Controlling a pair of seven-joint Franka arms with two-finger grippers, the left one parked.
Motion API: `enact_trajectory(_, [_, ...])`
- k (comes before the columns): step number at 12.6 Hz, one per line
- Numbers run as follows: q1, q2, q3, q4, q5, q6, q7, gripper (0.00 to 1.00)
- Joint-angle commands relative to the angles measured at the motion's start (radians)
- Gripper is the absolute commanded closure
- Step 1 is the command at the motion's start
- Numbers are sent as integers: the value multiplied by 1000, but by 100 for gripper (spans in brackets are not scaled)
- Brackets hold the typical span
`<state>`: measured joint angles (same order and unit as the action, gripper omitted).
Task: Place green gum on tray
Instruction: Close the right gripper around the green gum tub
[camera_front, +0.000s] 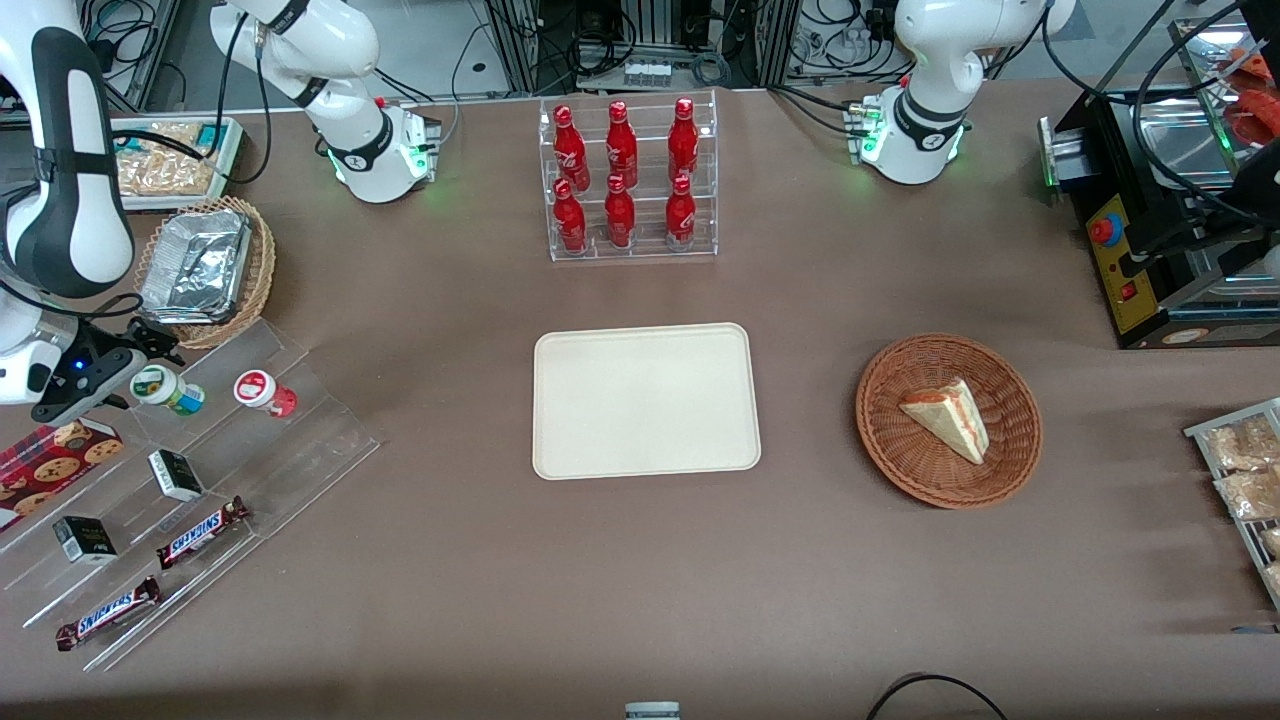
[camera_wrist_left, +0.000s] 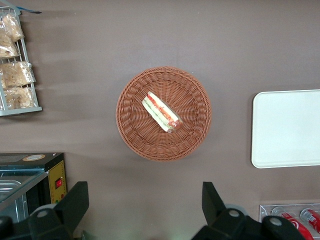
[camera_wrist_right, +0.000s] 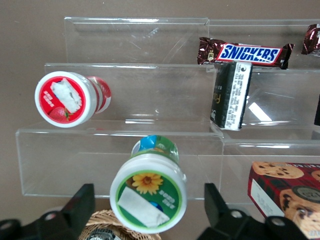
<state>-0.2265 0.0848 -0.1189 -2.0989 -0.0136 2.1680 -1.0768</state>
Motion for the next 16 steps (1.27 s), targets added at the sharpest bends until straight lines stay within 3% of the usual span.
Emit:
enact_trajectory(1, [-8, 1, 5, -9, -2, 27, -6, 74])
enact_trajectory(2, [-7, 0, 5, -9, -2, 26, -2, 95])
enact_trajectory(3, [-7, 0, 5, -7, -2, 24, 0, 100])
enact_trajectory(10, [22, -25, 21, 83, -2, -137, 84, 100])
enact_trajectory(16, [243, -48, 24, 125, 6, -261, 469, 100])
